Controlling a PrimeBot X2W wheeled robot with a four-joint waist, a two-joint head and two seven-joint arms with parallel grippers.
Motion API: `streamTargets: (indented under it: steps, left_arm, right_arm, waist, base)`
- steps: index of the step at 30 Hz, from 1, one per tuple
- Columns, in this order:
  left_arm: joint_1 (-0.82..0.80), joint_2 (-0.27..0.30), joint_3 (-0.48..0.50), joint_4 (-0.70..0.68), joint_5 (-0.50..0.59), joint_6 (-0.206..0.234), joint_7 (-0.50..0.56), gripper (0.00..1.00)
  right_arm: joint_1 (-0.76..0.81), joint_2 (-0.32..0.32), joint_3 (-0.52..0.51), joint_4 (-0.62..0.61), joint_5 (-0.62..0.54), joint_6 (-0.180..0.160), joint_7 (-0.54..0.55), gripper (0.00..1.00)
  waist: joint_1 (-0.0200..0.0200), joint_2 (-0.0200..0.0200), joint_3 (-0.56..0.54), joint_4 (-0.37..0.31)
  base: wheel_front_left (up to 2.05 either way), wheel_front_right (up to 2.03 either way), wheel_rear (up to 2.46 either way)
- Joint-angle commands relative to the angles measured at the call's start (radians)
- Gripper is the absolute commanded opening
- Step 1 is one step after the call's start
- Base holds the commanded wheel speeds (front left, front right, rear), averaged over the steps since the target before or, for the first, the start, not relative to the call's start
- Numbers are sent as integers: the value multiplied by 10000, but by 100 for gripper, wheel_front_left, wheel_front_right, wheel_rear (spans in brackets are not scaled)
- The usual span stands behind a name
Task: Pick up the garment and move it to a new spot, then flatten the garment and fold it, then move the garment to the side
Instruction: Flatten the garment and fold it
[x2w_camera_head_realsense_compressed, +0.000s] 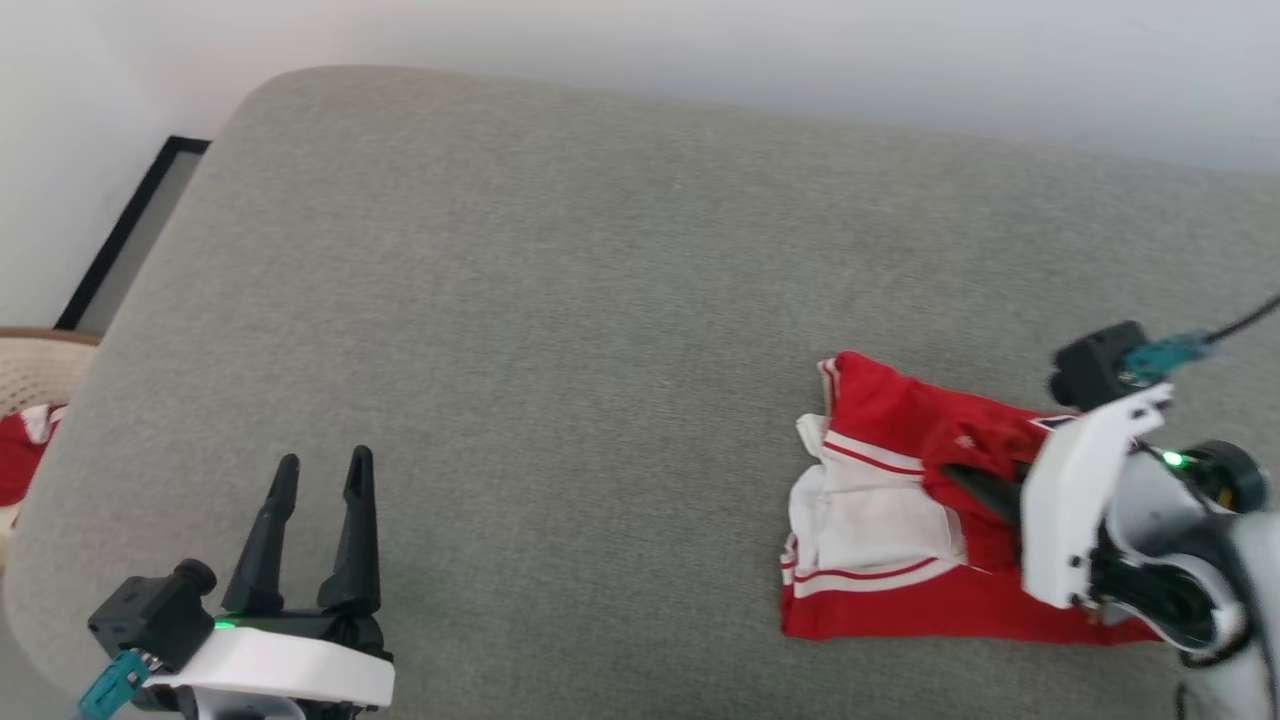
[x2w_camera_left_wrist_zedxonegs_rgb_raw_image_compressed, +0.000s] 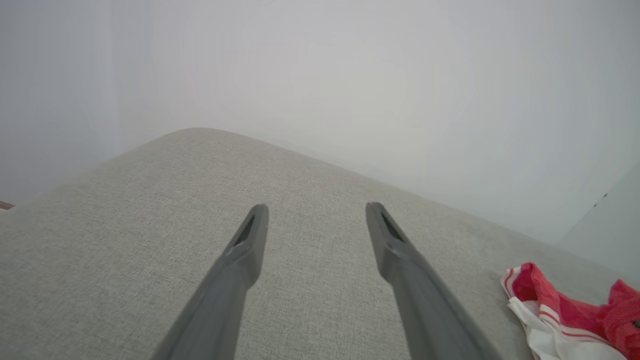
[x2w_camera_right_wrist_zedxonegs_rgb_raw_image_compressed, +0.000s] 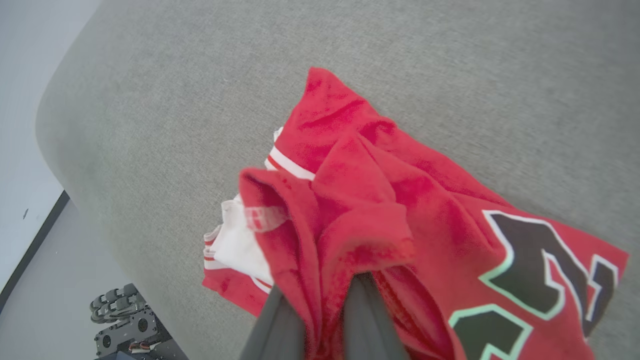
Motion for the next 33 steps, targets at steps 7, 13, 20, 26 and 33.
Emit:
streamTargets:
  steps: [7,13,20,26,33]
  left_arm:
    - [-251,-68,-197,117,-149,-39,-52,100]
    - [-54,-67,53,31,-272,-39,-52,100]
    - [148,-44,402,-90,-334,-39,-51,100]
    - [222,86,621,-180,-334,-39,-52,100]
    - [310,187,855,-283,-207,-40,-52,100]
  right_arm:
    - [-967,421,1244,1513,-308,-2,-735,32]
    - [-1156,446,1539,1544,373,-2,-790,100]
    - [-938,267,1188,433,1210,-2,-882,100]
    - [-503,-15,280,-176,1023,-2,-1385,100]
    - [199,-213,-554,-372,551,-2,-2877,100]
  waist:
    - [0,-1,-21,664]
    - [0,-1,-114,536]
    - [0,-1,-231,3]
    - [0,-1,-331,-600]
    - [0,-1,-581,-1193]
  base:
    - [0,0,0]
    - [0,0,0]
    - [0,0,0]
    - [0,0,0]
    - [0,0,0]
